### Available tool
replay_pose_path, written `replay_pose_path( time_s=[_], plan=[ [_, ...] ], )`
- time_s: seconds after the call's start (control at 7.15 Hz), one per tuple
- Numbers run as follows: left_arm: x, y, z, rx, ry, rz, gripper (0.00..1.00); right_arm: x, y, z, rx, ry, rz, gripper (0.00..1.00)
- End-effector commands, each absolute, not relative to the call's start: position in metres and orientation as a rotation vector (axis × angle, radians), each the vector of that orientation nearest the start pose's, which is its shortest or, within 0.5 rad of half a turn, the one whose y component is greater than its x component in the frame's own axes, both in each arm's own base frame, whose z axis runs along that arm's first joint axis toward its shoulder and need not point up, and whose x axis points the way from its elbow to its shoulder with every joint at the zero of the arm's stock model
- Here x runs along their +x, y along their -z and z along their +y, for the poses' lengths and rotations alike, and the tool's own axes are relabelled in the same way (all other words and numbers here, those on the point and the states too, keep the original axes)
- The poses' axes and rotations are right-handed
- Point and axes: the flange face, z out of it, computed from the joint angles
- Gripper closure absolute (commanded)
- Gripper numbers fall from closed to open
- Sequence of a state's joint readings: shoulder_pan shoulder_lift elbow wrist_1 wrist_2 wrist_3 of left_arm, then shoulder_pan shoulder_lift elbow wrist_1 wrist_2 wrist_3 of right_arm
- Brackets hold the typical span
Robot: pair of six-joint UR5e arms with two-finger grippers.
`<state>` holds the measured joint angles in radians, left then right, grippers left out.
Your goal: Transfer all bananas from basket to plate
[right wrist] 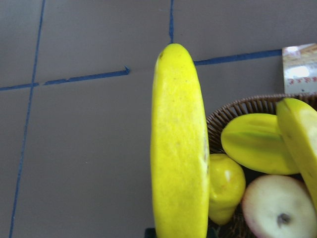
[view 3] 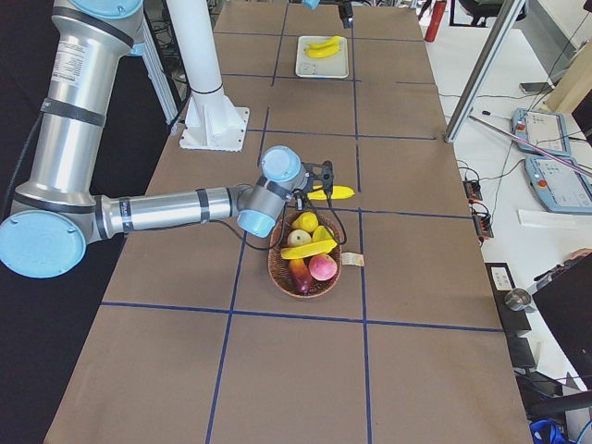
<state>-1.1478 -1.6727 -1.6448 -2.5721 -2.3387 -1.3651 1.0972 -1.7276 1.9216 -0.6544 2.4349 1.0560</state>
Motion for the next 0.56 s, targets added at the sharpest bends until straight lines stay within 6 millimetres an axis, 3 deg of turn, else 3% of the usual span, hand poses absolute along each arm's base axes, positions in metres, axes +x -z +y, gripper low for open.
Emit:
replay_pose_path(
  time_s=[0.0,0.14,0.28,0.42],
  plan=[
    [0.198,-0.391,-0.530,0.101,0.402,1.378,0.00,-0.230,-0.361,-0.434,0.210,-0.011,-1.319,0.99],
    [0.223,-0.350,-0.531,0.040,0.426,1.441,0.00,-0.279,-0.318,-0.433,0.218,-0.063,-1.365,0.99],
    [0.237,-0.317,-0.534,-0.010,0.457,1.487,0.00,-0.314,-0.290,-0.423,0.224,-0.078,-1.401,0.99],
    [0.253,-0.289,-0.532,-0.040,0.445,1.522,0.01,-0.330,-0.269,-0.413,0.236,-0.073,-1.434,0.98]
  ],
)
